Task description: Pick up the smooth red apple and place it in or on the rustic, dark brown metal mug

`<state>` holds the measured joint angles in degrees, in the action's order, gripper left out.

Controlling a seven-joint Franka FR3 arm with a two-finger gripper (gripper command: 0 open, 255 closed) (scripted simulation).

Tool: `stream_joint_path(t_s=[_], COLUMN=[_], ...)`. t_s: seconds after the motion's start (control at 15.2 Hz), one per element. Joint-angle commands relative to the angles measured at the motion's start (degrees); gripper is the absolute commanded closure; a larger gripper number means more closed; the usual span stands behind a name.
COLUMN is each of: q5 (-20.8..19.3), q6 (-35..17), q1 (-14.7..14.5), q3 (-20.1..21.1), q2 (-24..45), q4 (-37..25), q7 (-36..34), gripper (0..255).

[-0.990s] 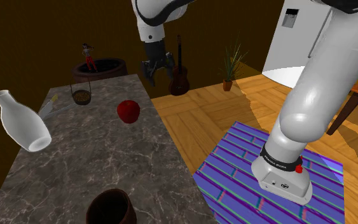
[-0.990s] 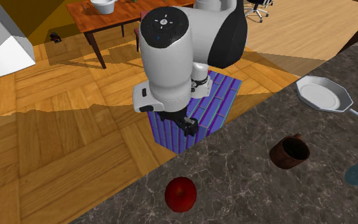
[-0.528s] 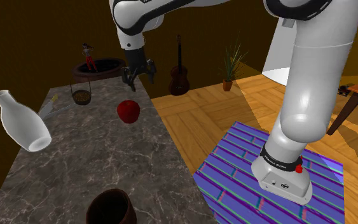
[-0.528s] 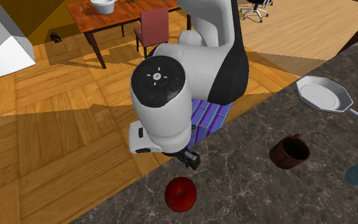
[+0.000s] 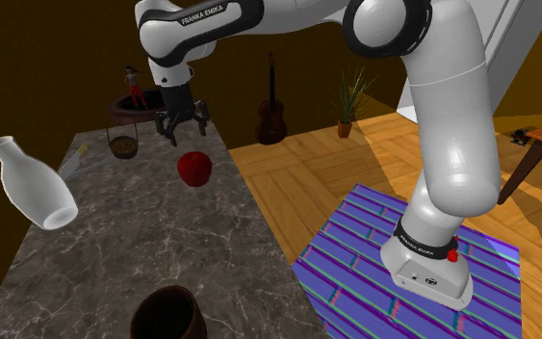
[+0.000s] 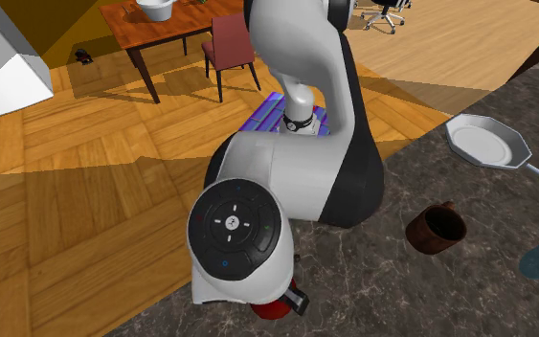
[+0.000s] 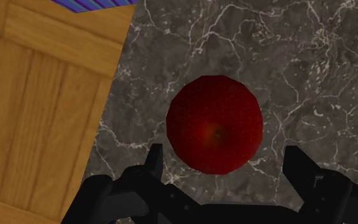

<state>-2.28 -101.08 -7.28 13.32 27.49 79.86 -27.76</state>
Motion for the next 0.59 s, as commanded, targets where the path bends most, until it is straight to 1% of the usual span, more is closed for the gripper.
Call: stream_joint_path(t_s=[0.0, 0.33, 0.53], q5=[-0.08, -0.17, -0.17], q6=[-0.88, -5.06, -5.06], q1=[-0.1, -0.05, -0.05], q3=[-0.04, -0.09, -0.09], q2=[0.81, 1.05, 1.05], q4=[0.01, 3.96, 3.96], q7=[-0.08, -0.16, -0.16], gripper=[0, 0, 0])
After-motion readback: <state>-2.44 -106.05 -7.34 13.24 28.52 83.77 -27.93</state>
